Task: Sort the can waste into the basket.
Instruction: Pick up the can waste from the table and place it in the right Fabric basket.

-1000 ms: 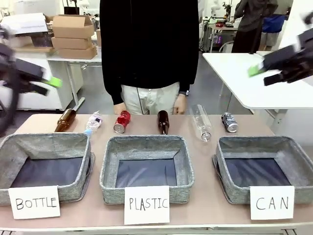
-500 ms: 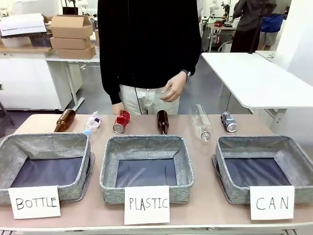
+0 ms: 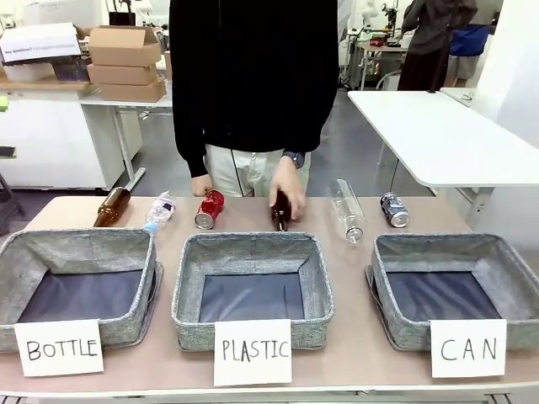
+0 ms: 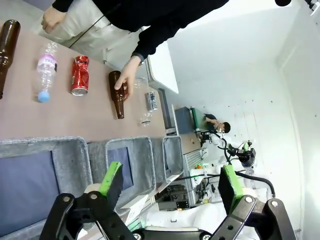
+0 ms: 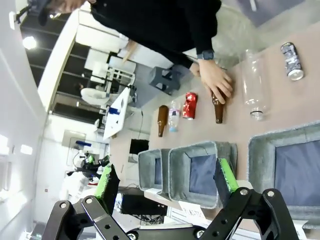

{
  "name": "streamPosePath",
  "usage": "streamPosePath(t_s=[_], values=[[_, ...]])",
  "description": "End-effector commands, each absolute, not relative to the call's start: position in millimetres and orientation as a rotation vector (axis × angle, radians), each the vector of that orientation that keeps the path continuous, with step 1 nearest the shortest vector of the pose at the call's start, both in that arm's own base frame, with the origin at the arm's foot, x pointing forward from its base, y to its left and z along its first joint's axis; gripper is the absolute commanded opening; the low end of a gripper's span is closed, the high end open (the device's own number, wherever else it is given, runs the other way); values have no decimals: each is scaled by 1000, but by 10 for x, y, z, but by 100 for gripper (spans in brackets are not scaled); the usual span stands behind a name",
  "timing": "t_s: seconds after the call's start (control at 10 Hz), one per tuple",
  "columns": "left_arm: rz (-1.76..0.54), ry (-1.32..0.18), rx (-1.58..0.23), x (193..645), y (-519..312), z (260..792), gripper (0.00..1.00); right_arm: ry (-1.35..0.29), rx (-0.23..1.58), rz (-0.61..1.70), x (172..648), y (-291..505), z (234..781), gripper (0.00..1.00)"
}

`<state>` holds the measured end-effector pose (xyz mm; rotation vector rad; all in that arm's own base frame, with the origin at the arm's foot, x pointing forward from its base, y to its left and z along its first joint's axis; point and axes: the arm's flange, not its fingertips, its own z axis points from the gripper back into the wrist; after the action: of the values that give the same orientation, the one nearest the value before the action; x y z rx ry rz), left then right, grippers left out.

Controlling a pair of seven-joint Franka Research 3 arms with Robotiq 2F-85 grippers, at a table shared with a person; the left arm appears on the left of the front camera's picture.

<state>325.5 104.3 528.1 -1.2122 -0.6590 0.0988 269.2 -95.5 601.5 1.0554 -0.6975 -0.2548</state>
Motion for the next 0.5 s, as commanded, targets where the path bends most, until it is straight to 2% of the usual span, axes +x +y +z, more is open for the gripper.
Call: streamPosePath(t_s=[0.0,0.4], values=[[91,-690,-1219,3290,1076,5276,100,-718,1070,-248,2723,-1022,6027,100],[91,-690,-1219,3290,1076,5276,100,-699,1058,-272,2687,-1034,6017,100]])
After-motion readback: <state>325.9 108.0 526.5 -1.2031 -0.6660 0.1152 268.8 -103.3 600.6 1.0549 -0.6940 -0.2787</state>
